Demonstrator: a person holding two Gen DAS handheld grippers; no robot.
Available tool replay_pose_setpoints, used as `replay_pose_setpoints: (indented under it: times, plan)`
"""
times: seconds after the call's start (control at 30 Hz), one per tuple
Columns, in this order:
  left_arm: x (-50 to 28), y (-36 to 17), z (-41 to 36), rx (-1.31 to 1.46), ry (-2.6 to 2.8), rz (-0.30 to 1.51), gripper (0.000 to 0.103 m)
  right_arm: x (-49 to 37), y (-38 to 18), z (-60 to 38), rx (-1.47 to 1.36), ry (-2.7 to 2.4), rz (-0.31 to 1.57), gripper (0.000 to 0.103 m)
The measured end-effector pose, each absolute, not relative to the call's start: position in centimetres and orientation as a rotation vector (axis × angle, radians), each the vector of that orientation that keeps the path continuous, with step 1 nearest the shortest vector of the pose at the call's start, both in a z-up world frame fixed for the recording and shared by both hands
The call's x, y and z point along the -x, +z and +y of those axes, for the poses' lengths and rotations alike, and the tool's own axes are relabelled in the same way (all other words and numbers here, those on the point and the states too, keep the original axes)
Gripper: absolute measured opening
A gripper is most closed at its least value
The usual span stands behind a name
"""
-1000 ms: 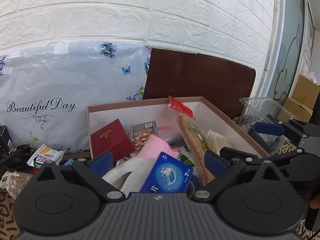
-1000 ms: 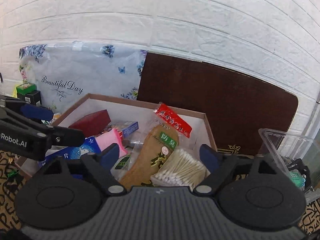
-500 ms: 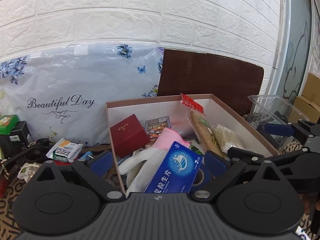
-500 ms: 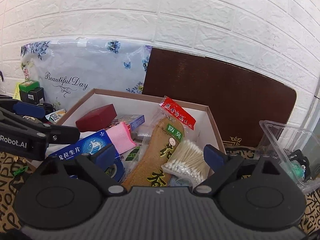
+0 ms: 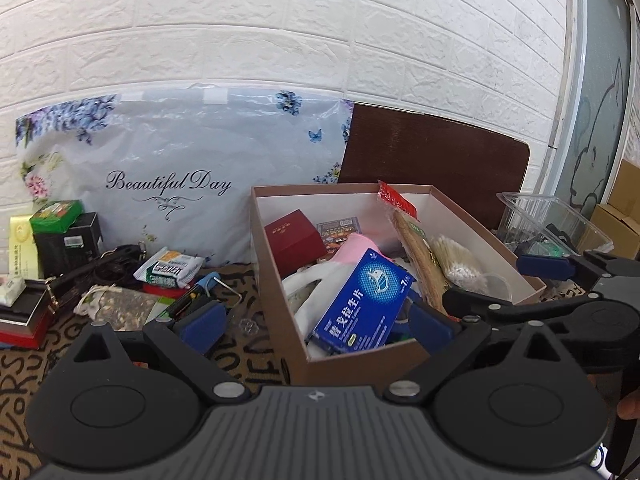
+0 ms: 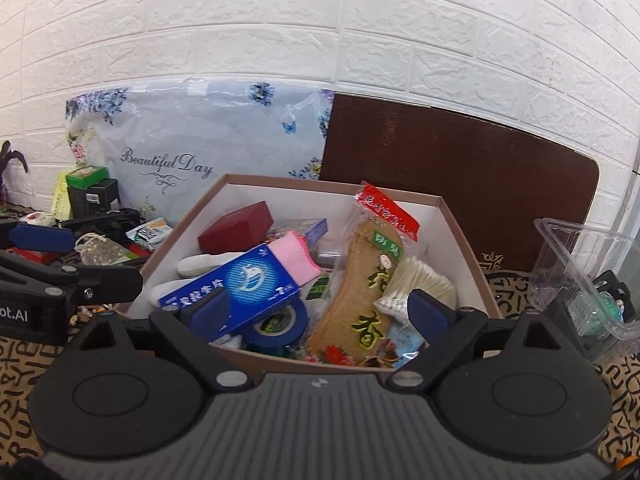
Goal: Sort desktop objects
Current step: 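Open both tools to release the items and withdraw from the cardboard box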
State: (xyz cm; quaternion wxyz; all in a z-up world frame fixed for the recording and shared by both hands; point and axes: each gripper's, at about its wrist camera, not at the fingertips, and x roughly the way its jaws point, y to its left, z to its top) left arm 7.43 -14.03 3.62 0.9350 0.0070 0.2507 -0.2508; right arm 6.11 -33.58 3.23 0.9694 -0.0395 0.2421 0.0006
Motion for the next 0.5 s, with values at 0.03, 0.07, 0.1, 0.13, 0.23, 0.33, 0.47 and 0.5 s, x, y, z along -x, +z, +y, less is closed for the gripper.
replay_pose_setpoints:
  times: [0.03, 0.07, 0.1, 0.13, 0.23, 0.33, 0.47, 0.5]
  plan:
    - [-7.1, 3.6, -13.7, -0.012, -0.51, 0.511, 0.101, -5.9, 3.3, -33.3, 0.079, 0.01, 0.486, 0.093]
    - [-6.8, 3.5, -13.4, -0.01, -0.504, 0.51, 0.101, -5.6, 3.3, -32.9, 0.077, 0.017, 0.483, 0.093]
    - [-6.5, 3.5, -13.0, -0.008, -0.498, 0.51, 0.101, -5.4, 3.4, -32.5, 0.074, 0.024, 0.482, 0.093]
    - [-6.2, 3.4, -12.5, -0.001, -0.493, 0.506, 0.101, -5.2, 3.4, -32.2, 0.069, 0.032, 0.482, 0.093]
    - [-5.2, 3.0, -10.7, 0.033, -0.47, 0.499, 0.101, -4.7, 3.4, -31.0, 0.052, 0.051, 0.478, 0.094]
    - [-4.3, 2.1, -8.2, 0.075, -0.433, 0.504, 0.101, -4.0, 3.3, -29.5, 0.03, 0.085, 0.469, 0.094]
    - [-3.3, 0.8, -4.8, 0.104, -0.378, 0.522, 0.101, -3.3, 2.3, -26.3, 0.053, 0.149, 0.457, 0.094]
    - [-3.1, 0.6, -3.9, 0.107, -0.366, 0.527, 0.101, -3.2, 2.0, -25.4, 0.062, 0.165, 0.455, 0.094]
